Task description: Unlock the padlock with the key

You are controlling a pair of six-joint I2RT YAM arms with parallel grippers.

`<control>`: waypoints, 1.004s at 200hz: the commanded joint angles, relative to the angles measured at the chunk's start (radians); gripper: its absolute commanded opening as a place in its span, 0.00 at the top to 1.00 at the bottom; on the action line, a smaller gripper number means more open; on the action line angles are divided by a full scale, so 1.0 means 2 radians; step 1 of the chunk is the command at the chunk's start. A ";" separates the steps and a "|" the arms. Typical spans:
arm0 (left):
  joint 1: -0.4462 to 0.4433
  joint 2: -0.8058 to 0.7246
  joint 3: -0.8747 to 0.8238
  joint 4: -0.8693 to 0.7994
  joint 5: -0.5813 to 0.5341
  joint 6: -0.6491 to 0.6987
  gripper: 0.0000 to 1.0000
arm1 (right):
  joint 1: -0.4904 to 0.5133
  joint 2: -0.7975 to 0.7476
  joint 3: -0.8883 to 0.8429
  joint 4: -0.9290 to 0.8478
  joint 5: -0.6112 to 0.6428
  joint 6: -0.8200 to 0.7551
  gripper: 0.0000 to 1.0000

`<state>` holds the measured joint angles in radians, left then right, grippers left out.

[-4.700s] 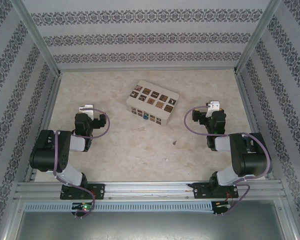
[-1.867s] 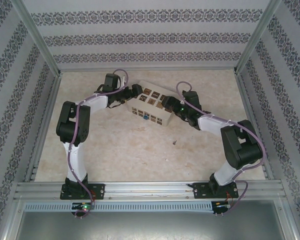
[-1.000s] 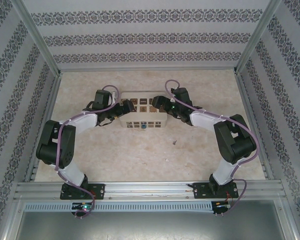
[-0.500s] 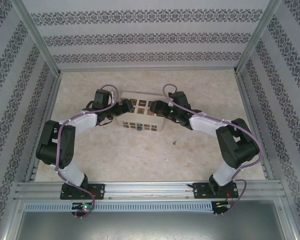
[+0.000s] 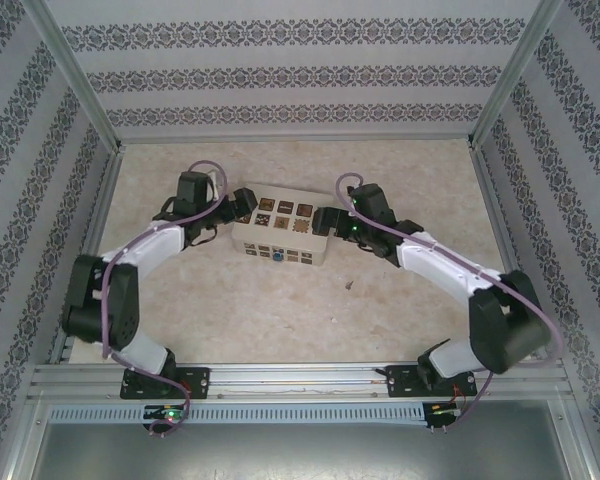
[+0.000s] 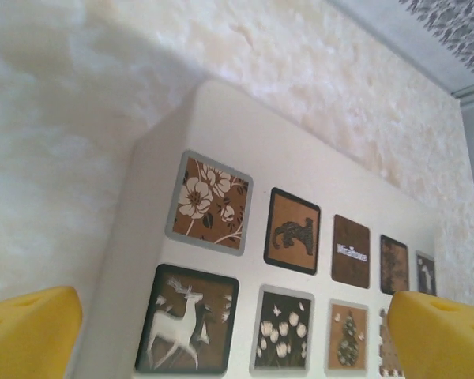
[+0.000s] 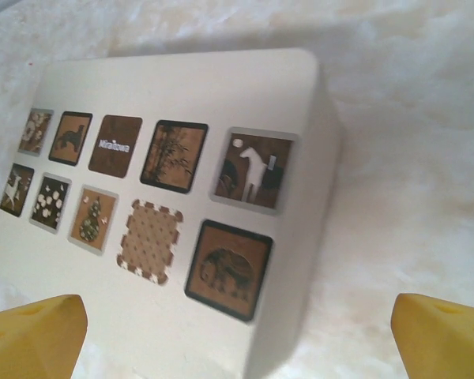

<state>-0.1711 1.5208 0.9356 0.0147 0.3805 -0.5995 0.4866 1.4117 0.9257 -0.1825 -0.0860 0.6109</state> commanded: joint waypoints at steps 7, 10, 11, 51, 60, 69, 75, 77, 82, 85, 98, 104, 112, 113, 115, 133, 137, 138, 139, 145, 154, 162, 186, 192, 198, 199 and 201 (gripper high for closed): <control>0.006 -0.091 -0.048 0.017 -0.045 0.034 0.01 | -0.002 -0.052 0.006 -0.130 0.043 -0.045 0.02; 0.006 -0.101 -0.054 0.019 -0.049 0.036 0.01 | -0.002 -0.056 0.005 -0.138 0.043 -0.045 0.02; 0.006 -0.104 -0.057 0.020 -0.050 0.036 0.01 | -0.002 -0.058 0.005 -0.141 0.043 -0.045 0.02; 0.006 -0.216 -0.137 0.023 -0.088 0.017 0.01 | -0.002 -0.093 -0.011 -0.217 0.023 -0.039 0.05; 0.006 -0.235 -0.157 0.024 -0.097 0.011 0.01 | -0.002 -0.094 -0.019 -0.220 0.006 -0.040 0.10; 0.005 -0.249 -0.175 0.019 -0.110 0.008 0.01 | -0.001 -0.091 -0.026 -0.223 -0.007 -0.039 0.14; 0.006 -0.257 -0.186 0.014 -0.119 0.005 0.01 | 0.000 -0.088 -0.029 -0.225 -0.013 -0.036 0.16; 0.006 -0.260 -0.189 0.012 -0.121 0.005 0.01 | 0.000 -0.086 -0.030 -0.226 -0.014 -0.036 0.17; 0.006 -0.265 -0.197 0.007 -0.128 0.003 0.01 | 0.001 -0.082 -0.033 -0.228 -0.017 -0.034 0.19; 0.006 -0.268 -0.201 0.004 -0.132 0.001 0.01 | 0.000 -0.079 -0.034 -0.230 -0.019 -0.034 0.20; 0.006 -0.277 -0.218 0.005 -0.139 -0.007 0.01 | 0.003 -0.065 -0.038 -0.231 -0.024 -0.033 0.24; 0.006 -0.279 -0.225 0.007 -0.141 -0.012 0.01 | 0.004 -0.057 -0.039 -0.232 -0.024 -0.034 0.25; 0.006 -0.281 -0.232 0.011 -0.143 -0.018 0.01 | 0.006 -0.046 -0.039 -0.231 -0.024 -0.035 0.27; 0.006 -0.281 -0.233 0.012 -0.143 -0.019 0.01 | 0.006 -0.046 -0.039 -0.231 -0.024 -0.035 0.27; 0.006 -0.281 -0.234 0.012 -0.143 -0.021 0.01 | 0.007 -0.042 -0.039 -0.231 -0.024 -0.035 0.27; 0.006 -0.279 -0.241 0.020 -0.144 -0.030 0.01 | 0.011 -0.018 -0.034 -0.230 -0.024 -0.036 0.31; 0.006 -0.279 -0.241 0.021 -0.144 -0.031 0.01 | 0.011 -0.013 -0.033 -0.229 -0.024 -0.037 0.32; 0.006 -0.279 -0.241 0.021 -0.144 -0.031 0.01 | 0.012 -0.011 -0.033 -0.229 -0.024 -0.037 0.32; 0.006 -0.278 -0.242 0.021 -0.144 -0.031 0.01 | 0.012 -0.009 -0.033 -0.228 -0.024 -0.037 0.33; 0.006 -0.277 -0.242 0.021 -0.145 -0.032 0.01 | 0.013 -0.002 -0.032 -0.228 -0.023 -0.036 0.33; 0.006 -0.276 -0.241 0.021 -0.147 -0.033 0.01 | 0.015 0.009 -0.030 -0.226 -0.024 -0.035 0.35; 0.006 -0.275 -0.241 0.021 -0.149 -0.034 0.01 | 0.017 0.019 -0.027 -0.227 -0.024 -0.035 0.36; 0.006 -0.275 -0.241 0.023 -0.153 -0.035 0.01 | 0.021 0.038 -0.024 -0.226 -0.019 -0.030 0.40; 0.006 -0.275 -0.242 0.023 -0.154 -0.034 0.01 | 0.023 0.041 -0.023 -0.225 -0.018 -0.029 0.41; 0.006 -0.274 -0.242 0.024 -0.154 -0.035 0.01 | 0.023 0.045 -0.024 -0.223 -0.018 -0.029 0.42; 0.006 -0.274 -0.242 0.024 -0.154 -0.035 0.01 | 0.024 0.046 -0.024 -0.223 -0.018 -0.029 0.42; 0.006 -0.275 -0.242 0.024 -0.155 -0.035 0.01 | 0.024 0.047 -0.023 -0.223 -0.018 -0.029 0.43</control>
<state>-0.1680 0.9752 0.4534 0.0418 0.0959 -0.6533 0.5171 1.4815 0.8570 -0.6182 -0.1238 0.5468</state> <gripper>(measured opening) 0.993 0.591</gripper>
